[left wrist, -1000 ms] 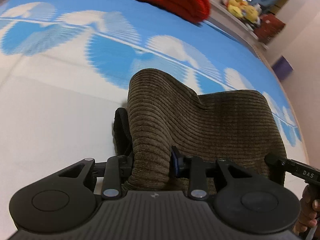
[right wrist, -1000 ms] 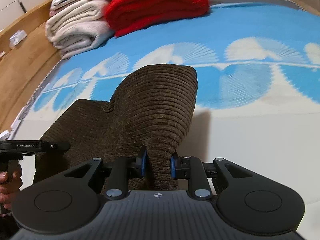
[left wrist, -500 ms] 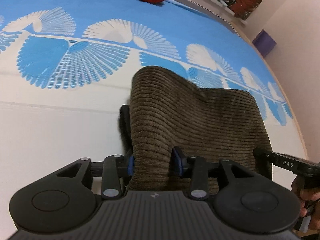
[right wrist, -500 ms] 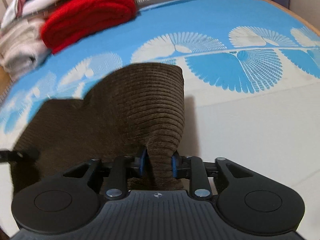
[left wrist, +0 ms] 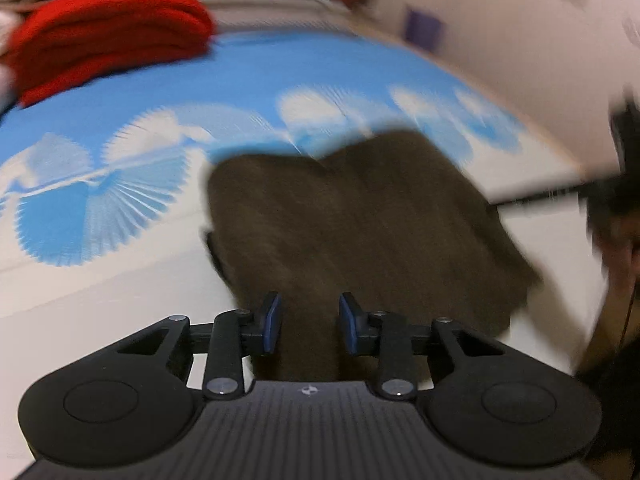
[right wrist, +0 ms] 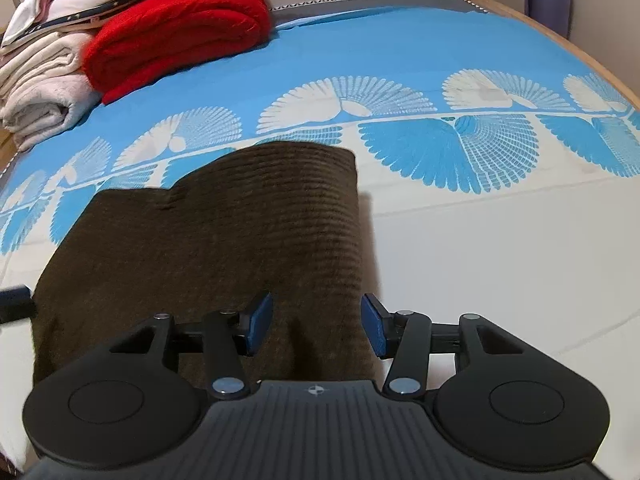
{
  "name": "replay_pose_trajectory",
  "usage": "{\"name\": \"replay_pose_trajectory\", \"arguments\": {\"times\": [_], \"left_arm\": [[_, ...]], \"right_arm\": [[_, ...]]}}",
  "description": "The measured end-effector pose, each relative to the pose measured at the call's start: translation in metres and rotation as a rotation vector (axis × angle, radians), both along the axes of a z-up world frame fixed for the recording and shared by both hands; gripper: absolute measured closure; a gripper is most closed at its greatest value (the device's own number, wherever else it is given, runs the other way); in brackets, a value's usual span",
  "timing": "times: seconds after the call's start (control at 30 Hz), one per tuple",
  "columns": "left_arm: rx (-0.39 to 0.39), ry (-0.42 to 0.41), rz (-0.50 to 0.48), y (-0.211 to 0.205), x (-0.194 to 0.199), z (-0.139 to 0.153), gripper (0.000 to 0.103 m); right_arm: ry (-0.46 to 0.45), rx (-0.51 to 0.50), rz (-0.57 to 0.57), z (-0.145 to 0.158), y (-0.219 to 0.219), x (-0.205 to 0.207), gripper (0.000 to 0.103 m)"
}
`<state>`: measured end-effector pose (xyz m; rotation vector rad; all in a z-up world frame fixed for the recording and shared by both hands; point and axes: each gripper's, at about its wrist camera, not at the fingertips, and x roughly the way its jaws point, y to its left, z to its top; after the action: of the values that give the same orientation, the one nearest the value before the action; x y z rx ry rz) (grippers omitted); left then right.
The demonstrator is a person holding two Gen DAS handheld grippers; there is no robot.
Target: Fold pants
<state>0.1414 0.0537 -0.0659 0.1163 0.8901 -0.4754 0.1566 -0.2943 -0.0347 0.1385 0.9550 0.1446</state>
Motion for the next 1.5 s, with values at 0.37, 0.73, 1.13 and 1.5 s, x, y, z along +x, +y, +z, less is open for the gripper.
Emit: {"name": "replay_pose_trajectory", "arguments": {"times": [0.37,0.73,1.13,1.5], "left_arm": [[0.039,0.018,0.023,0.001,0.001,-0.004,0.068],[0.113,0.07,0.122,-0.016,0.026,-0.015,0.069],[-0.009,-0.027,0.262,-0.009,0.053,0.009,0.07],[0.101,0.035,0.247,-0.014,0.07,-0.018,0.073]], "right_arm": [[0.14,-0.24,0.255,-0.029,0.041,-0.023,0.048],[0.058,-0.167,0.19,-0.008,0.037,-0.005,0.049],[-0.181,-0.07,-0.096,-0.004,0.029,0.051,0.048],[-0.067,-0.164,-0.101,-0.041,0.045,0.09,0.043]]}}
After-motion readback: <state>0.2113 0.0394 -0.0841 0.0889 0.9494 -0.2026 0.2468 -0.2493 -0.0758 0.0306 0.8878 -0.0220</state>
